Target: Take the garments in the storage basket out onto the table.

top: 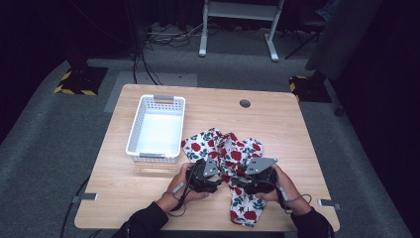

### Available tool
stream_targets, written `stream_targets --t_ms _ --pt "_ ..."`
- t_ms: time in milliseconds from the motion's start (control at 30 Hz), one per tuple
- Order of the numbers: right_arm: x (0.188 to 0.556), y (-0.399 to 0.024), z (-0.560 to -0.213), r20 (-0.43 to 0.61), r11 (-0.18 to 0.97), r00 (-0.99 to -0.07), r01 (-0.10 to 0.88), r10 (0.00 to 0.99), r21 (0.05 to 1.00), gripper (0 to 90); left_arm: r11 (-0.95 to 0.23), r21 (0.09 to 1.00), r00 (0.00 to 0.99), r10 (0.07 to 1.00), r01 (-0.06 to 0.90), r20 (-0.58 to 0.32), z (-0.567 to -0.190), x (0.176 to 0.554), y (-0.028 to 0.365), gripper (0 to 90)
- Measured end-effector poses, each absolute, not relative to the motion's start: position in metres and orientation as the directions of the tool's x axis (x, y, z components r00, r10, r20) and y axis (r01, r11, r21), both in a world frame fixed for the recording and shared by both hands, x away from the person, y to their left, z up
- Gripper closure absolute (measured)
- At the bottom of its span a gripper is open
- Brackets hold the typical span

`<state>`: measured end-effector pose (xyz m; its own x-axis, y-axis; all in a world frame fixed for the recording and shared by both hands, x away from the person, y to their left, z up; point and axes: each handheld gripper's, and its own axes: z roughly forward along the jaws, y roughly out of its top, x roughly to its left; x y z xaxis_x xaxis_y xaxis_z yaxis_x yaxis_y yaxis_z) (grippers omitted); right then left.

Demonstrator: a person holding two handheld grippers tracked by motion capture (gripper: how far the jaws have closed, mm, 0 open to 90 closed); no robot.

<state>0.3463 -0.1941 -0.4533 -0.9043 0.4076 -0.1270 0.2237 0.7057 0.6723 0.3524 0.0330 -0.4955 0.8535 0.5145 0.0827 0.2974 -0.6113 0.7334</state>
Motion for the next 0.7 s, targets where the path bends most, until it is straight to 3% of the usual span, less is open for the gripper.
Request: stream_targets --t_ms 167,433,533,700 --pt "0.343 -0.209 -0.448 -0.119 0.693 -0.895 0.243 0.43 0.679 45.6 -0.625 0.712 0.852 0.518 0.32 0.072 -0.502 0.358 0.035 46.9" --pt "0.352 -0.246 -0.441 -0.099 0.622 -0.83 0.326 0.549 0.712 50.6 -0.621 0.708 0.859 0.51 0.336 0.041 -0.505 0.362 0.039 51.6" --pt "0.359 -0.252 -0.446 -0.129 0.633 -0.801 0.351 0.585 0.69 48.8 -0.62 0.708 0.858 0.512 0.337 0.039 -0.505 0.363 0.039 55.8" --pt "0.364 -0.244 -0.458 -0.124 0.651 -0.818 0.345 0.561 0.676 45.1 -0.623 0.709 0.868 0.496 0.331 0.031 -0.505 0.362 0.037 66.9"
